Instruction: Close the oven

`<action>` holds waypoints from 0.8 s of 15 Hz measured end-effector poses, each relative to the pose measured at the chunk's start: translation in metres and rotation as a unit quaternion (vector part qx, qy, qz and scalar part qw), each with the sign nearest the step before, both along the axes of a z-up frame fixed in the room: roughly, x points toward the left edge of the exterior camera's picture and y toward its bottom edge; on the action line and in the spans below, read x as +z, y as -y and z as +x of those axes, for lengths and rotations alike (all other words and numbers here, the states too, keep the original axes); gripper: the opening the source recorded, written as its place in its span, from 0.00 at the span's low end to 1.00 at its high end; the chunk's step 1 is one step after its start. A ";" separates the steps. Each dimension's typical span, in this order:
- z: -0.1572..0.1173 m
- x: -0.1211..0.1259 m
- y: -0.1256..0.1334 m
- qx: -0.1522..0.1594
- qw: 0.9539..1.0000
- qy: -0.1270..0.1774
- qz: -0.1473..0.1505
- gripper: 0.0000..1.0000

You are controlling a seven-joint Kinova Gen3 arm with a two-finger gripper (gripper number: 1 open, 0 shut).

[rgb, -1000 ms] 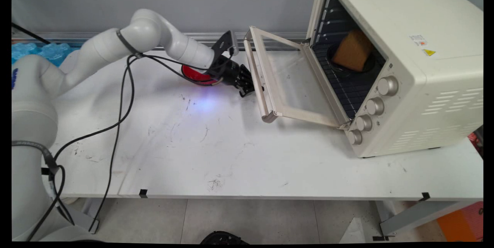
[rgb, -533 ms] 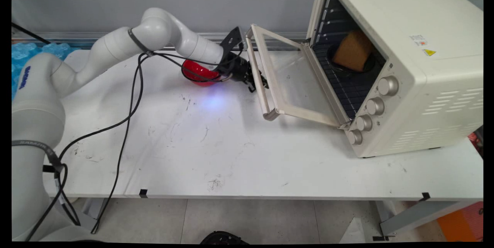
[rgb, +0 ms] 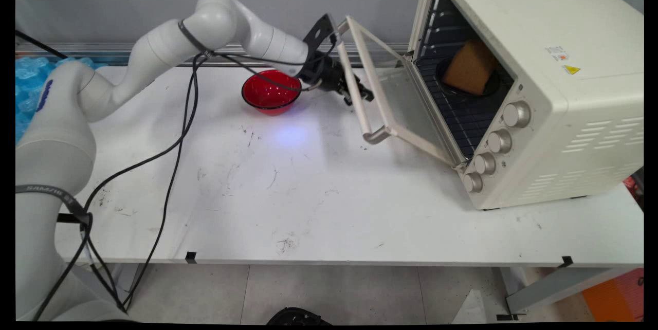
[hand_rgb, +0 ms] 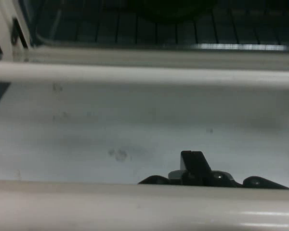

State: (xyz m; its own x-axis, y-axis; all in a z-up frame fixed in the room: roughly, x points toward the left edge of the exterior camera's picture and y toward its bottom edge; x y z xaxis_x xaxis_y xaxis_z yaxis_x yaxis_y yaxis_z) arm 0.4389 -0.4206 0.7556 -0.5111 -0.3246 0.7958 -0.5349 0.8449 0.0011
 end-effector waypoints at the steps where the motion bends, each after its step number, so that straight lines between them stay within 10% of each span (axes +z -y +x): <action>1: -0.002 0.006 0.002 0.000 1.000 -0.003 -0.001 0.00; 12: -0.030 0.070 0.026 -0.011 0.999 -0.035 -0.023 0.00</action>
